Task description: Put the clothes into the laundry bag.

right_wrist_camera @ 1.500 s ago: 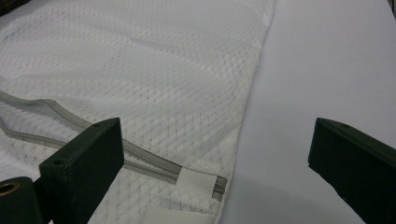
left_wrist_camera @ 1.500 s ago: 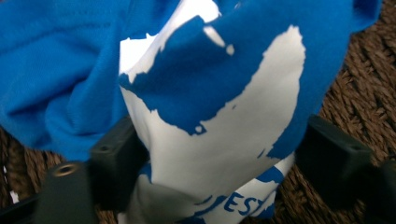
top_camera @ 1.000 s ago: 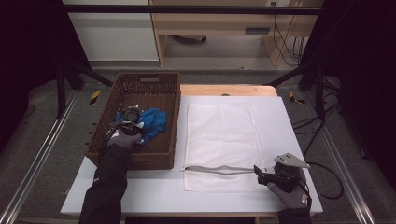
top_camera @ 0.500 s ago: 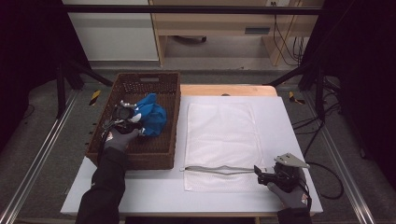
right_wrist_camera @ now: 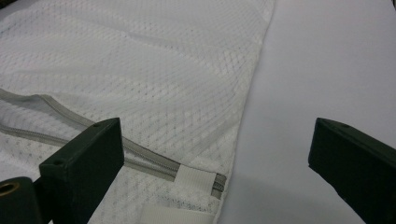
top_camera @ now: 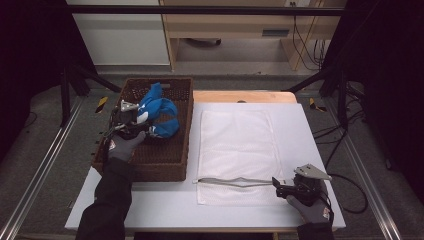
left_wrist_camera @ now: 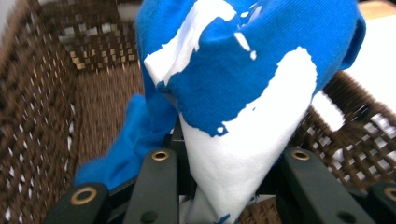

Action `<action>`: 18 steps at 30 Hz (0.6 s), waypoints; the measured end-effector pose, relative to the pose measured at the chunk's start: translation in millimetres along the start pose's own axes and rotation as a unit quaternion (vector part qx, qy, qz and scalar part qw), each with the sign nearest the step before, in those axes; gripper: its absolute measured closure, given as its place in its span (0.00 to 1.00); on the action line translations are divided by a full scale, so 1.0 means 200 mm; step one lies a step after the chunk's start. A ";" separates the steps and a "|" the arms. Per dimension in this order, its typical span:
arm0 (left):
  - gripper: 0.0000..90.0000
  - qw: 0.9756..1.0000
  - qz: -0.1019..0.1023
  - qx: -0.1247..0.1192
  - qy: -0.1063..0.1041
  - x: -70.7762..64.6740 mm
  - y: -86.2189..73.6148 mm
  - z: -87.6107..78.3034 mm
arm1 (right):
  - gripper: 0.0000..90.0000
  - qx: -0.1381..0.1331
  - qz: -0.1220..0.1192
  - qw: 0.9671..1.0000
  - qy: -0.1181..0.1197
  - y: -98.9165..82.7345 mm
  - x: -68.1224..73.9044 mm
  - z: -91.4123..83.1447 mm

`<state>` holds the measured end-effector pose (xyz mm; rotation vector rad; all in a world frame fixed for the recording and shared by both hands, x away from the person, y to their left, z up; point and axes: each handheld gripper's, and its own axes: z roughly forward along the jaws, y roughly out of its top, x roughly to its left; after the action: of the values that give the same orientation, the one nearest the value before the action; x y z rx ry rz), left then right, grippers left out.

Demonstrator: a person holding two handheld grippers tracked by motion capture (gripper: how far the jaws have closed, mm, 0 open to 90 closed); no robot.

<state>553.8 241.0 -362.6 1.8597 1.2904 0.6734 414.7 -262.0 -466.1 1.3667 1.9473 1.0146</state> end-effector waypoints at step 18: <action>0.77 0.993 -0.008 -0.113 -0.010 -0.02 0.16 -0.33 | 0.04 -0.002 0.001 1.000 -0.002 0.00 0.00 -0.01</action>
<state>519.7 250.1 -298.5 1.6666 1.1634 0.7583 414.4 -263.0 -465.2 1.3666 1.9410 1.0158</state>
